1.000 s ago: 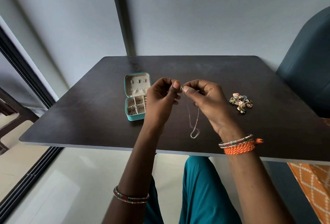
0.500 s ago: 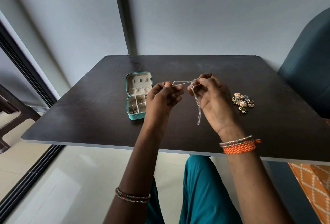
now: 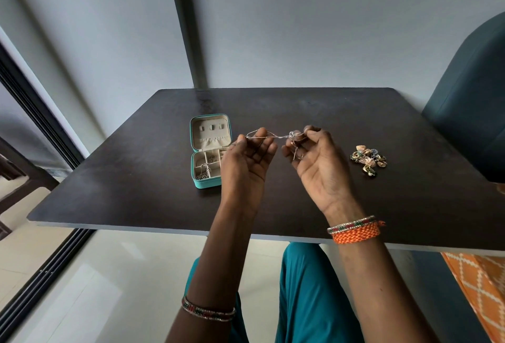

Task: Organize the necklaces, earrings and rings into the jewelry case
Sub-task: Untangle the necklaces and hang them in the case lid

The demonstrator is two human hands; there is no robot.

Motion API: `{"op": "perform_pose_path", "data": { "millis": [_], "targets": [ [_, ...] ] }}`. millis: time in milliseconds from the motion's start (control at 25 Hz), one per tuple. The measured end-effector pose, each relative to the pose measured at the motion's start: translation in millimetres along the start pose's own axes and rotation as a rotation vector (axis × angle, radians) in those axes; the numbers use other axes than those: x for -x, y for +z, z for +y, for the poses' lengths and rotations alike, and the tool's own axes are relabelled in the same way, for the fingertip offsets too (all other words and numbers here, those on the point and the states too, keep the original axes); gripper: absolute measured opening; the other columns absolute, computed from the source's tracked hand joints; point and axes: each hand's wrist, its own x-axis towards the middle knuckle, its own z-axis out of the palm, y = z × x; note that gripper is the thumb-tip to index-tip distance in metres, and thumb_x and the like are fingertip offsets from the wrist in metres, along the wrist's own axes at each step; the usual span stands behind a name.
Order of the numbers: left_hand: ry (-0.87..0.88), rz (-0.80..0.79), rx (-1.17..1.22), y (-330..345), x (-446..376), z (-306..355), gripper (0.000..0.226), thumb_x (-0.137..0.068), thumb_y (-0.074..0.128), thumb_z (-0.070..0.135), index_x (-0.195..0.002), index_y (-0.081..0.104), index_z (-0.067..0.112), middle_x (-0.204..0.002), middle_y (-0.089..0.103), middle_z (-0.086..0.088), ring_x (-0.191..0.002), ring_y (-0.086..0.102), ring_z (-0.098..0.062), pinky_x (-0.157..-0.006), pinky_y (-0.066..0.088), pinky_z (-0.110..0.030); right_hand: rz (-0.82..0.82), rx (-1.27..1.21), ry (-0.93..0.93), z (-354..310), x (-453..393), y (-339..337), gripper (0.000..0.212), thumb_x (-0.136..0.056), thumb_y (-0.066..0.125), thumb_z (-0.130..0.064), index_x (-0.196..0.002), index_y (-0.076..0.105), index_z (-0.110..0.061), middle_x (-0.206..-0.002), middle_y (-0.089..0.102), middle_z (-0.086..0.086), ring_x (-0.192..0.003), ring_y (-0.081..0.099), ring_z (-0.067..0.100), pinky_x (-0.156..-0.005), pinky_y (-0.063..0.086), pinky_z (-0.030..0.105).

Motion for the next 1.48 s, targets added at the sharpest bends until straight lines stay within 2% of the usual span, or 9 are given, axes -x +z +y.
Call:
{"op": "perform_pose_path", "data": {
  "millis": [120,320,480,600,800,1040,1160,1280,1480],
  "targets": [
    [-0.020,-0.090,0.103,-1,-1,-2,0.026,-0.101,0.031,0.016,-0.103,0.053,0.002,-0.091,0.072,-0.010,-0.075,0.070,-0.015,-0.076,0.057,-0.028,-0.046,0.089,-0.038,3,1,0,0.021,-0.097,0.038,-0.006,-0.081,0.048,-0.016,-0.061,0.050,-0.006,-0.057,0.047,0.006,-0.065,0.043,0.025],
    [0.022,-0.128,0.021,-3,0,3,0.010,-0.088,0.041,0.017,-0.083,0.049,0.017,-0.137,0.053,-0.012,-0.120,0.052,-0.026,-0.100,0.042,-0.041,-0.024,0.222,-0.095,-5,2,-8,0.021,-0.097,0.040,-0.005,-0.082,0.051,-0.016,-0.053,0.043,-0.011,-0.047,0.036,0.003,-0.060,0.035,0.024],
    [0.256,-0.095,-0.301,-10,-1,3,0.022,-0.093,0.042,0.016,-0.096,0.059,0.029,-0.132,0.054,0.009,-0.115,0.047,0.003,-0.101,0.024,-0.029,-0.002,0.483,-0.188,-3,2,-17,0.021,-0.095,0.047,-0.003,-0.081,0.053,-0.018,-0.057,0.048,-0.014,-0.052,0.040,0.001,-0.058,0.037,0.024],
    [0.565,-0.158,-0.662,-15,-3,3,0.021,-0.090,0.048,0.022,-0.084,0.063,0.036,-0.151,0.036,-0.008,-0.113,0.048,-0.007,-0.093,0.031,-0.021,0.090,0.631,-0.266,0,-1,-20,0.020,-0.094,0.051,-0.005,-0.081,0.054,-0.020,-0.066,0.053,-0.014,-0.057,0.046,0.000,-0.053,0.043,0.022],
    [0.965,-0.172,-1.336,-35,-3,0,0.010,-0.090,0.041,0.014,-0.085,0.046,0.022,-0.148,0.036,0.007,-0.143,0.026,-0.011,-0.108,0.023,-0.047,0.280,0.747,-0.439,0,-4,-23,0.020,-0.098,0.044,-0.010,-0.085,0.045,-0.025,-0.067,0.044,-0.006,-0.043,0.040,0.002,-0.042,0.038,0.025],
    [0.880,-0.037,-1.401,-43,1,-9,0.011,-0.087,0.048,0.029,-0.098,0.047,0.029,-0.141,0.045,0.006,-0.130,0.043,-0.014,-0.103,0.026,-0.051,0.264,0.406,-0.330,-3,-4,-12,0.017,-0.100,0.042,-0.008,-0.086,0.048,-0.017,-0.067,0.050,-0.003,-0.056,0.053,0.005,-0.065,0.057,0.033],
    [0.795,-0.041,-1.519,-46,-1,-9,0.040,-0.086,0.060,0.035,-0.122,0.046,0.030,-0.139,0.048,0.008,-0.114,0.053,-0.005,-0.100,0.026,-0.038,0.183,0.258,-0.204,-9,-3,-7,0.015,-0.099,0.043,-0.010,-0.087,0.051,-0.015,-0.070,0.050,-0.001,-0.059,0.057,0.009,-0.065,0.057,0.033],
    [0.717,-0.055,-1.485,-46,-6,-2,0.015,-0.088,0.063,0.021,-0.103,0.062,0.022,-0.090,0.070,0.008,-0.066,0.062,-0.007,-0.075,0.042,-0.029,0.138,0.356,-0.226,-13,-6,-2,0.014,-0.098,0.045,-0.009,-0.087,0.050,-0.014,-0.071,0.046,-0.002,-0.049,0.048,0.007,-0.049,0.050,0.026],
    [0.265,-0.365,-1.189,-33,-2,10,0.012,-0.088,0.064,0.011,-0.100,0.065,0.011,-0.053,0.057,-0.002,-0.043,0.047,-0.005,-0.048,0.039,-0.015,0.012,0.675,-0.282,-20,-25,1,0.012,-0.097,0.051,-0.012,-0.086,0.050,-0.018,-0.060,0.041,-0.006,-0.041,0.032,0.002,-0.038,0.028,0.016]
  ]
}}
